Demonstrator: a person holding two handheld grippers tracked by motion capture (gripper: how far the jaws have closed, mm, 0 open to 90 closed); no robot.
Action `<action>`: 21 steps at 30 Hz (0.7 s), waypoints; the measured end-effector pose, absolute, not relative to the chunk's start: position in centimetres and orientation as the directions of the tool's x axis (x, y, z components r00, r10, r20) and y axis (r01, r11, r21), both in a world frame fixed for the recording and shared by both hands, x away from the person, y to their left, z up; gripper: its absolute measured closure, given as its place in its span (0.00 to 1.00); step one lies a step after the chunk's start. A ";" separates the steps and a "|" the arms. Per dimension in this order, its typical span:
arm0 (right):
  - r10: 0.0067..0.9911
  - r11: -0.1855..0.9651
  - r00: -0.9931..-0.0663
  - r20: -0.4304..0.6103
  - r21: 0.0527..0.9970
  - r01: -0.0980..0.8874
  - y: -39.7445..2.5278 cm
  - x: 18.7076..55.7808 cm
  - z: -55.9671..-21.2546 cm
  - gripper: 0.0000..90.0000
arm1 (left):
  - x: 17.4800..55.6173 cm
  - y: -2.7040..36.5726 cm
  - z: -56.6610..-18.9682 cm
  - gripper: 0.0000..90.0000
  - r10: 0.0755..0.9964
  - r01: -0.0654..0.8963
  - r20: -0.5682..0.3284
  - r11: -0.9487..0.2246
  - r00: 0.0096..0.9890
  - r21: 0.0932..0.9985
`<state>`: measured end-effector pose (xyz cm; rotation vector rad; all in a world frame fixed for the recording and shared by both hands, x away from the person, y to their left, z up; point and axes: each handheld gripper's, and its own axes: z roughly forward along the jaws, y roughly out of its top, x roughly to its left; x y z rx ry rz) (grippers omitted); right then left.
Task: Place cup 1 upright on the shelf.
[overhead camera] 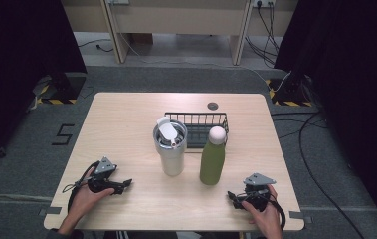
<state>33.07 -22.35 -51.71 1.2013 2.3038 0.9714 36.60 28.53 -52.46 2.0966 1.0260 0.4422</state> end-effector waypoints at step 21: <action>0.827 0.394 -0.562 -0.003 0.716 0.576 -22.3 33.0 -51.7 0.12 | 36.4 28.5 -52.4 0.17 0.772 0.503 -0.007 -0.407 0.636 0.762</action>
